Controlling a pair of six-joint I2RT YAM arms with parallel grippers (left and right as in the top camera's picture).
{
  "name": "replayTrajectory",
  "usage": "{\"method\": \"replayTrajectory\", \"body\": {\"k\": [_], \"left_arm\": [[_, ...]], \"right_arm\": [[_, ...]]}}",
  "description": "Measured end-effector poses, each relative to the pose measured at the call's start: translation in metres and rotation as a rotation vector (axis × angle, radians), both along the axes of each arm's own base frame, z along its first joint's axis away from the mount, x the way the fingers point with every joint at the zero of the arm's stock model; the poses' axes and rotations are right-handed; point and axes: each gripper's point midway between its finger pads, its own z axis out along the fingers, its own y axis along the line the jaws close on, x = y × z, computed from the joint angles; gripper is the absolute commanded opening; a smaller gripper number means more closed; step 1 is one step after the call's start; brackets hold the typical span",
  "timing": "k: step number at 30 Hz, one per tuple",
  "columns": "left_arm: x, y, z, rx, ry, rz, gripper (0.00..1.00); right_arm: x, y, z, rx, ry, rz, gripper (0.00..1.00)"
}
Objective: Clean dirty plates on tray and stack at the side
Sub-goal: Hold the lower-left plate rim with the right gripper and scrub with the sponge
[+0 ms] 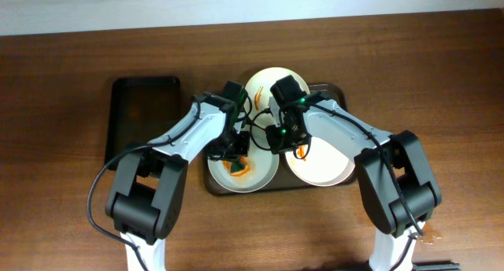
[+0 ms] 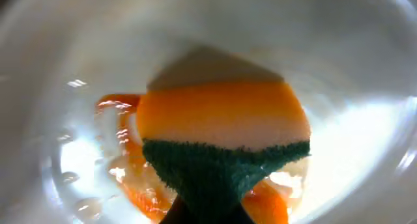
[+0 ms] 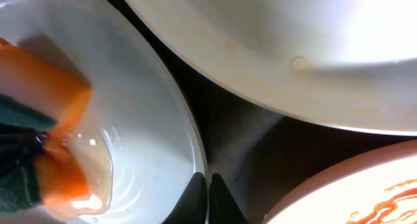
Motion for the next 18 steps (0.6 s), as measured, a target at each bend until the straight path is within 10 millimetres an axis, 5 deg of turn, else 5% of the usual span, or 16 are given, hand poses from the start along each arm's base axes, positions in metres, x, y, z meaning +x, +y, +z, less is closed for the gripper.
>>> {"method": "replayTrajectory", "body": {"k": [3, 7, 9, 12, 18], "left_arm": [[0.008, 0.049, 0.005, 0.285, -0.054, 0.019, 0.00], [0.035, 0.062, 0.030, 0.409, -0.119, 0.023, 0.00], [0.063, 0.050, 0.060, 0.349, -0.201, 0.053, 0.00], [0.067, 0.011, 0.062, 0.130, -0.175, 0.070, 0.00], [0.044, -0.011, 0.008, -0.018, -0.103, 0.080, 0.00]], "right_arm": [[0.000, 0.002, 0.001, 0.010, 0.002, 0.001, 0.04], [0.000, 0.004, 0.001, 0.012, 0.000, 0.000, 0.04], [0.000, 0.003, 0.000, 0.006, -0.002, -0.003, 0.04], [0.000, 0.003, 0.000, 0.003, -0.003, -0.003, 0.04], [0.000, 0.002, 0.000, -0.003, -0.002, -0.008, 0.04]]}}
